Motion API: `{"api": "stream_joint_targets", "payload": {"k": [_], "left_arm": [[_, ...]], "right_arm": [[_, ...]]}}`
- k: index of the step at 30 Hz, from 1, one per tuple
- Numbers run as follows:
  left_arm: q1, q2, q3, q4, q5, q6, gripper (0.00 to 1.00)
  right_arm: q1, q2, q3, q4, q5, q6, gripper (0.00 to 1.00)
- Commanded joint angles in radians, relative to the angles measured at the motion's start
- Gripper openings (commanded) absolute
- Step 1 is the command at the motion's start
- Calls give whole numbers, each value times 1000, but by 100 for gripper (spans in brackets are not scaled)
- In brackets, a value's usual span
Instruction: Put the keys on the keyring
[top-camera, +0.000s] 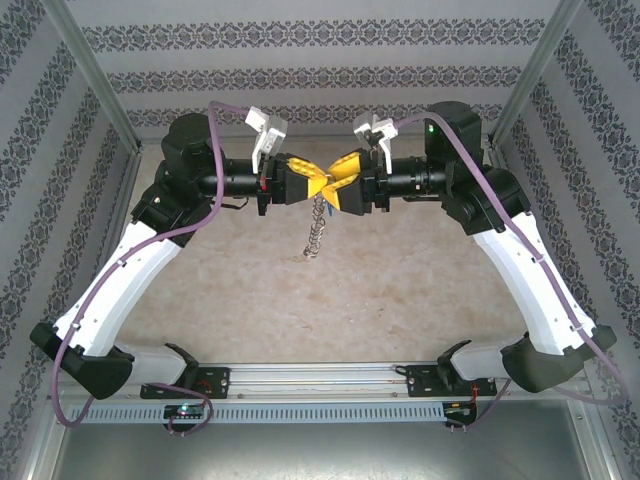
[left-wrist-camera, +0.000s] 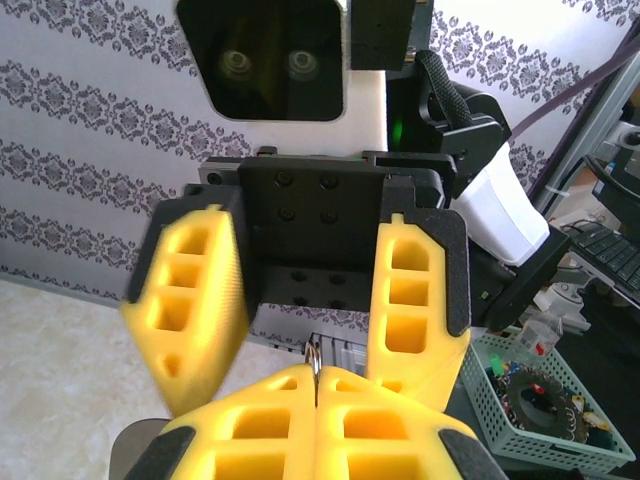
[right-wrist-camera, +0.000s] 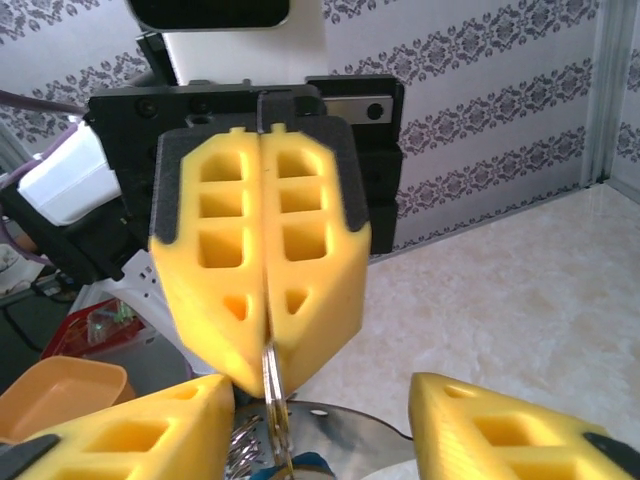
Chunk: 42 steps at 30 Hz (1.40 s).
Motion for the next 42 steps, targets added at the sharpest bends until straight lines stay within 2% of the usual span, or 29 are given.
{"api": "stream_joint_targets", "payload": {"k": [1,8,10,20,21,25,27,30,35,38,42], "left_arm": [[8,-30,-10,108,33,-43,0],[21,-29,-33,191,55,-113,0],[21,-25,-32,193,64,-121,0],[24,-29,-2,73,80,-60,0],[23,-31,5,37,78,-36,2],[24,-35,75,-175,36,114,23],[24,-18,149,-350,-15,223,28],[19,23,266,-596,-104,386,29],[-21,110,447,-880,-248,574,29],[-47,149,505,-942,-280,623,30],[-66,172,521,-935,-258,625,30]], "right_arm": [[2,-3,22,41,-28,-8,42],[-16,-33,-16,88,-41,0,6],[-21,-35,-17,99,-40,2,0],[-36,-32,-1,123,-32,6,0],[-39,-31,3,119,-34,4,0],[-42,-21,42,40,-7,-45,0],[-43,-10,72,-34,16,-82,0],[-39,14,117,-151,62,-137,0],[15,75,237,-405,202,-293,0],[58,107,288,-501,267,-364,0],[88,109,290,-514,298,-393,0]]}}
